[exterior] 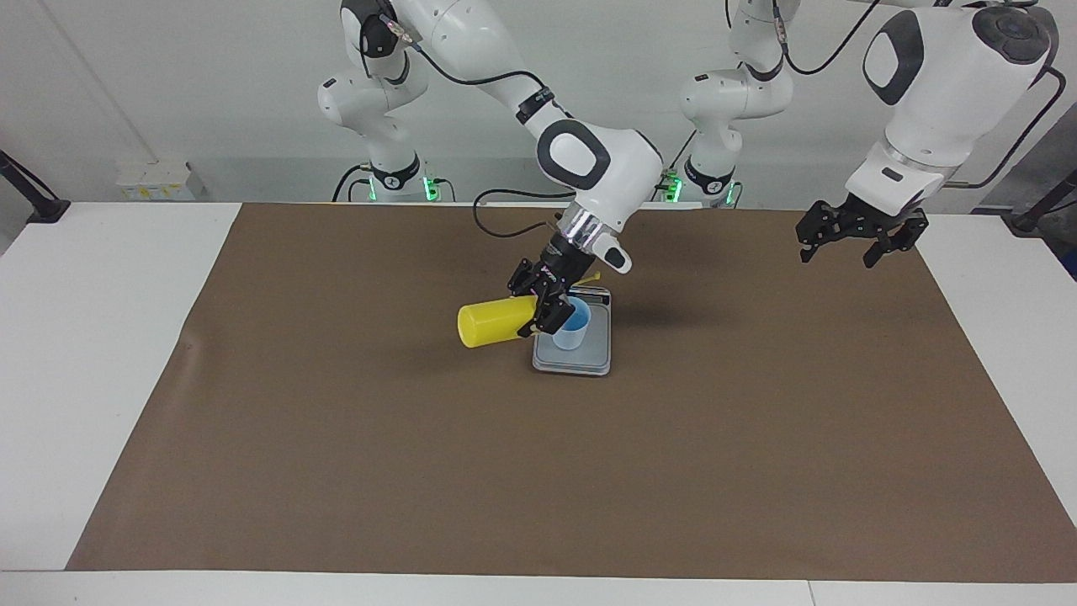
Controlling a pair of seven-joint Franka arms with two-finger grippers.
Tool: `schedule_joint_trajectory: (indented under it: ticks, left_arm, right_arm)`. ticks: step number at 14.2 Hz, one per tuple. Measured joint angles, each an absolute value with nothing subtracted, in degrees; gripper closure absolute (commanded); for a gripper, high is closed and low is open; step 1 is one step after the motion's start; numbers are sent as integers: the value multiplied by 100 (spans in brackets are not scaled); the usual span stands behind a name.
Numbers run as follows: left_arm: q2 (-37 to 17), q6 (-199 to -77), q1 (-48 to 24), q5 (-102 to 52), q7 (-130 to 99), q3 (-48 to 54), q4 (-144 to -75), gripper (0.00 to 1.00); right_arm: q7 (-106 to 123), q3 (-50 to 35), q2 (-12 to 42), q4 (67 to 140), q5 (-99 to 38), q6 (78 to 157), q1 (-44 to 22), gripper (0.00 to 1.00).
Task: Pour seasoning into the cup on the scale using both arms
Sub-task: 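Tilt the yellow bottle over the blue cup with the right gripper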
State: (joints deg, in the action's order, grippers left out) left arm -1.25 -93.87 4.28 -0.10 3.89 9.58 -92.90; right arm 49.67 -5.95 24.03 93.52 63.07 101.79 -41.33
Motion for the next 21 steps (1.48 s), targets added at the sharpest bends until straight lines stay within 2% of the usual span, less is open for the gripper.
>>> schedule_joint_trajectory:
  ticks: [3,8,15,18,21]
  left_arm:
    - [-125,-9387,428,-10,389,958,-9290,0]
    - [-125,-9387,428,-10,389,958,-9290,0]
    - [-125,-9387,428,-10,389,958,-9290,0]
    - [-125,-9387,428,-10,389,958,-9290,0]
    - [-125,-9387,428,-10,389,958,-9290,0]
  right_arm:
    - [4967,-596,2262,9599,6943,10178,-4196,100]
    - [4885,-597,2057,10025,6996,10176,-4280,100]
    - [4485,-597,2014,10110,6998,10180,-4291,100]
    - [4021,-600,1977,10113,6559,10182,-4280,100]
    - [3964,-593,1619,10107,5450,10163,-3926,100]
